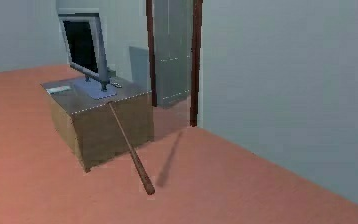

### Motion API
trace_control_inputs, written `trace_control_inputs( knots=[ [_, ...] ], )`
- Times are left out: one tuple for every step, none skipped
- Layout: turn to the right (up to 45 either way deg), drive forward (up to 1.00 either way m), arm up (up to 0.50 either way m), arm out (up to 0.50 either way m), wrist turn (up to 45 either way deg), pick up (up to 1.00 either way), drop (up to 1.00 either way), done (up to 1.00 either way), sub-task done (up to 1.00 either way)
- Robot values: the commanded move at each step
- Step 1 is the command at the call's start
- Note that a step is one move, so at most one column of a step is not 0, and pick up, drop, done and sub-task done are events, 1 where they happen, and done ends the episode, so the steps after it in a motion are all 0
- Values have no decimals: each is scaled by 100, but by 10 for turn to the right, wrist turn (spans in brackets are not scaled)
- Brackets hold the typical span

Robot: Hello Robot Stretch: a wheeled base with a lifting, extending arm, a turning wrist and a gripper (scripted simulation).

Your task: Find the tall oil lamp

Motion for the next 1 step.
trace_control_inputs(
  knots=[
    [0, 100, 0, 0, 0, 0, 0, 0, 0]
  ],
)
